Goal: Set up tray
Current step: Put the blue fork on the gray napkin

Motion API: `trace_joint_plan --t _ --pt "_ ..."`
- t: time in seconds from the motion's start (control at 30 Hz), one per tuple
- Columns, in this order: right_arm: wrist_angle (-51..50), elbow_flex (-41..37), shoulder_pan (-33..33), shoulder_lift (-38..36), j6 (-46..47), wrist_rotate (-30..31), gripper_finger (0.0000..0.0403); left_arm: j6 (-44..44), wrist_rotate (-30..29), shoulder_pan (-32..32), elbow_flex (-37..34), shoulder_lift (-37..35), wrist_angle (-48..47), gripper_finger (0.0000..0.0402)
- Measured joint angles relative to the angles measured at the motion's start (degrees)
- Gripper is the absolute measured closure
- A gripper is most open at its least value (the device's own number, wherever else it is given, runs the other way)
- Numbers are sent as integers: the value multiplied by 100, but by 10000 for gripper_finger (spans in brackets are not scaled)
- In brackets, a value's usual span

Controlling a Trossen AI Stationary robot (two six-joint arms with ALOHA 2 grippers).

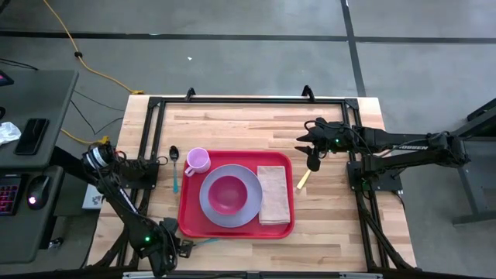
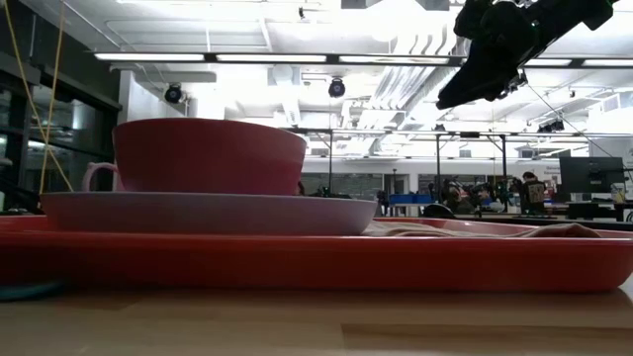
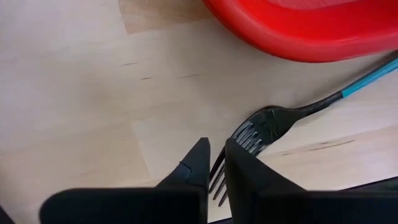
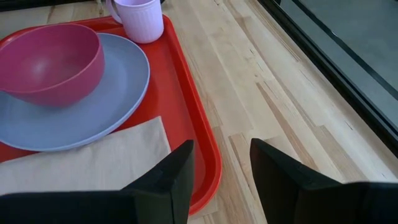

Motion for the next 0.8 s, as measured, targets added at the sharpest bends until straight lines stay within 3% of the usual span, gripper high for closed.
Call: trace_joint_plan --t 0.53,0.8 --pt "0 0 -2 0 0 130 267 116 9 -2 0 -2 -9 365" --pt "0 0 -2 0 0 129 267 431 311 0 -3 2 -4 367"
